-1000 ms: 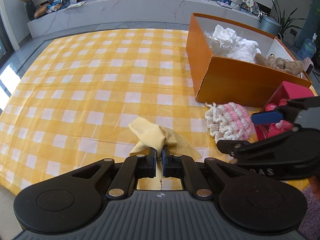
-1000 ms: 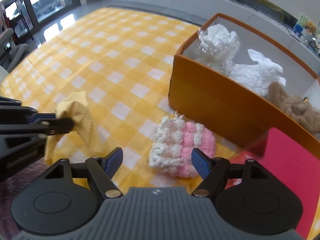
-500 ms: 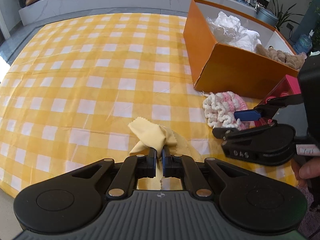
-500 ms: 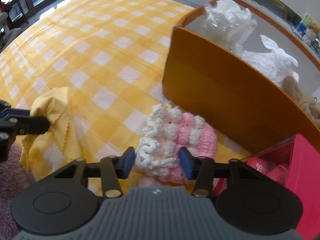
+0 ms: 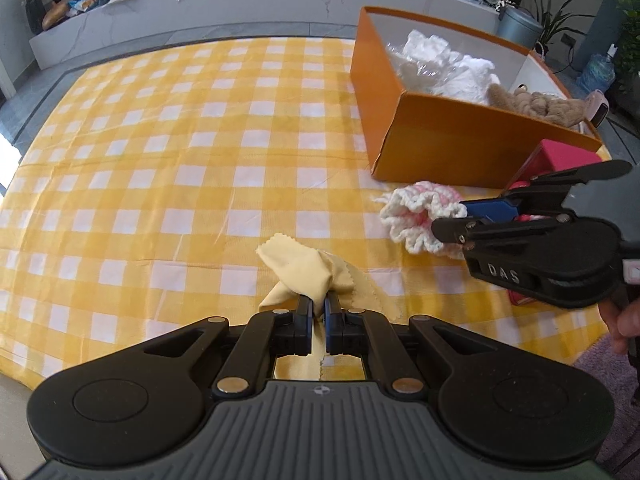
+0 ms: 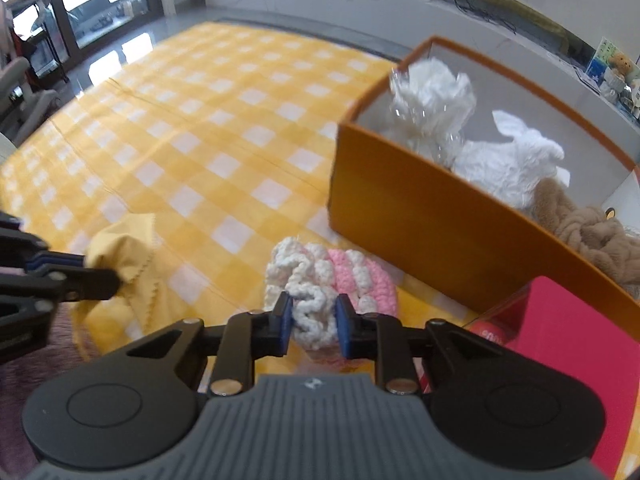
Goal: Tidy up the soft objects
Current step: 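Lift the cloth and crocheted ball and carry both over the orange box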
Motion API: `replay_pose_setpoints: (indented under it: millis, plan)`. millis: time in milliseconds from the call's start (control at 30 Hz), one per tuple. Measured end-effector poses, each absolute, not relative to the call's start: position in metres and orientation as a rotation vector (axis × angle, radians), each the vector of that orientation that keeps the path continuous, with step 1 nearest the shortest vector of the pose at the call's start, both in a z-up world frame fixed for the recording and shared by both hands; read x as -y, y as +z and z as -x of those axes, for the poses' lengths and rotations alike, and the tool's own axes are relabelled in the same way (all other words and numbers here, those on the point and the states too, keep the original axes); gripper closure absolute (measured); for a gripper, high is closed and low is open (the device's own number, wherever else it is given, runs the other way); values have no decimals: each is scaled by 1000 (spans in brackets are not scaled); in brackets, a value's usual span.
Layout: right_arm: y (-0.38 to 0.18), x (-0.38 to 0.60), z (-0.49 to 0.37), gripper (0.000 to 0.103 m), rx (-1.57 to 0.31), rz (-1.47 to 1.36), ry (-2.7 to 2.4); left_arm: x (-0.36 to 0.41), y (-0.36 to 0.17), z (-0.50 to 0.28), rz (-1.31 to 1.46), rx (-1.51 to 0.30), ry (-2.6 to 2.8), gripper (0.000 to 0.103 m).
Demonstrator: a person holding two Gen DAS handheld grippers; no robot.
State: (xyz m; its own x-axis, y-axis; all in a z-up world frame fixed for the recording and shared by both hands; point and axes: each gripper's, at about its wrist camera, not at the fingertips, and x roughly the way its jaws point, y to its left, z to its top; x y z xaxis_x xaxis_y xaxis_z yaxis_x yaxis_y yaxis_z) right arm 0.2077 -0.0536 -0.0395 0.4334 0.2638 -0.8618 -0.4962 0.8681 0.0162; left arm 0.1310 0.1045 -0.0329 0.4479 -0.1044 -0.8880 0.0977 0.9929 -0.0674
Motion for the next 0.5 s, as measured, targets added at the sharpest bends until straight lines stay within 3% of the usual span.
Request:
replay_pose_setpoints:
  millis: [500]
  plan:
    - [55, 84, -141, 82, -892, 195, 586, -84, 35, -109, -46, -1010, -237, 97]
